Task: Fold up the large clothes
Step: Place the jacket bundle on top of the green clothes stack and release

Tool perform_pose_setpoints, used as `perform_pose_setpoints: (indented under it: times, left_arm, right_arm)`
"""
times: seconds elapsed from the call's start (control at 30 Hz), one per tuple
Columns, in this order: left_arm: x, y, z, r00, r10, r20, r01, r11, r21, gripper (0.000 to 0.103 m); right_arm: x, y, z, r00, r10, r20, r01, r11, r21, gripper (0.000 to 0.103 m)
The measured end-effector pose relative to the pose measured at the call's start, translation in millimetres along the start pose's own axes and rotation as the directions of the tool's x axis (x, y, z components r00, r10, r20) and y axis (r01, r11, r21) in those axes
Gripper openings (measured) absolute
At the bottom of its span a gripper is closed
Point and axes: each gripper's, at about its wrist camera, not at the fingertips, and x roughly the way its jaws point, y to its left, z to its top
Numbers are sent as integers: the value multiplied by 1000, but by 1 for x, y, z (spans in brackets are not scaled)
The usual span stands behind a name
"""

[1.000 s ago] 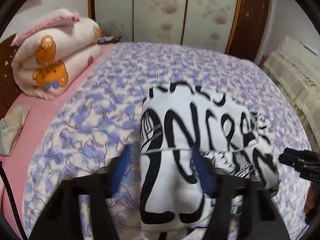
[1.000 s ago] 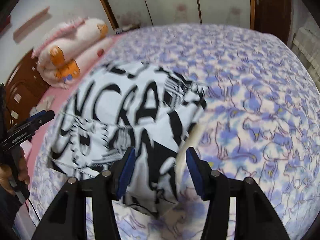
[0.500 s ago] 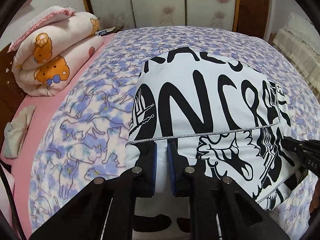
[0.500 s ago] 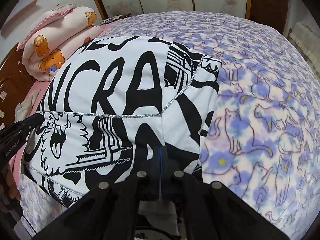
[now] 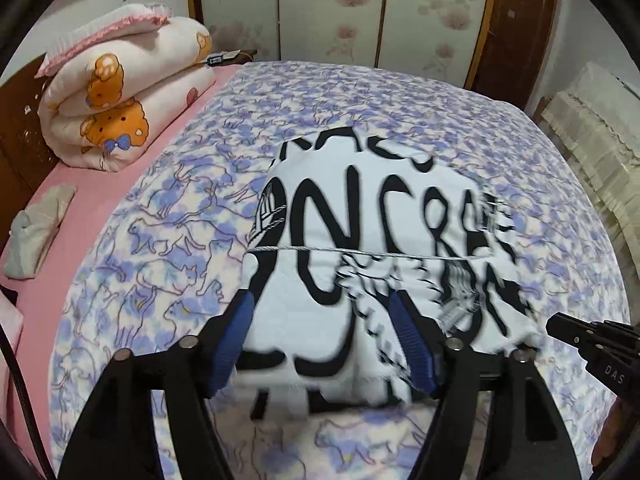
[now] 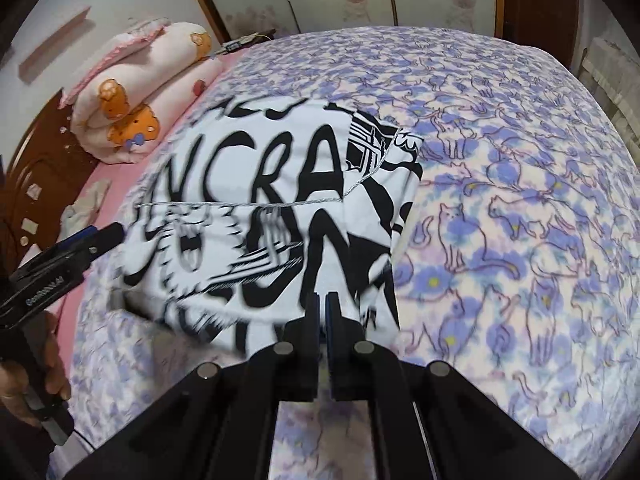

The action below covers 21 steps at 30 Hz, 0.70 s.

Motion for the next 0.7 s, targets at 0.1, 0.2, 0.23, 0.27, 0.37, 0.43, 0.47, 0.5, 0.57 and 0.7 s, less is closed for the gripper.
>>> perform_pose_setpoints:
  times: [0.1,0.2,0.23,0.27,0.37,0.43,0.47,0.5,0.57,0.7]
  left_arm:
    - [-30,-9,-7,1000,-19,12,19,1000,-8,80]
    - [-60,-16,-16,999,-40,3,40,999,-19,80]
    - [-68,-18,-19,999,-44,1,45,999,-23,80]
    - [-79,-20,-23,999,-50,1,50,998,-30,81]
    - [-109,-25,-37,999,-52,-14,51,997,-50,88]
    - [-127,-29,-47,998,-52,-20,51,997,-56,90]
    - [-137,-32,-54,998,-56,-21,55,997,-54,90]
    - [-144,-34,-59,998,-60,-24,59,997,-54,90]
    - [-160,-41,-72,997,-64,-40,62,997,-53,91]
    - [-182,-57,-99,996,-63,-67,60,997,-46,94]
  right_arm:
    - [-28,1,-10,1000,20,-2,-20,1000,16,3]
    - [-57,1,-23,999,45,-6,-45,999,30,4]
    - [-65,1,-26,999,51,-7,-51,998,31,4]
    - [-76,2,-31,998,59,-9,-58,998,31,4]
    - [-106,4,-44,997,72,-9,-72,997,23,4]
    - [-128,3,-55,997,80,-5,-80,997,18,4]
    - [-140,2,-62,996,91,-5,-91,996,19,5]
    - [-147,0,-66,995,97,-8,-97,995,21,11]
    - [-166,-4,-80,994,112,-10,-111,993,31,26]
    - [-193,-15,-109,990,138,-10,-137,989,49,39]
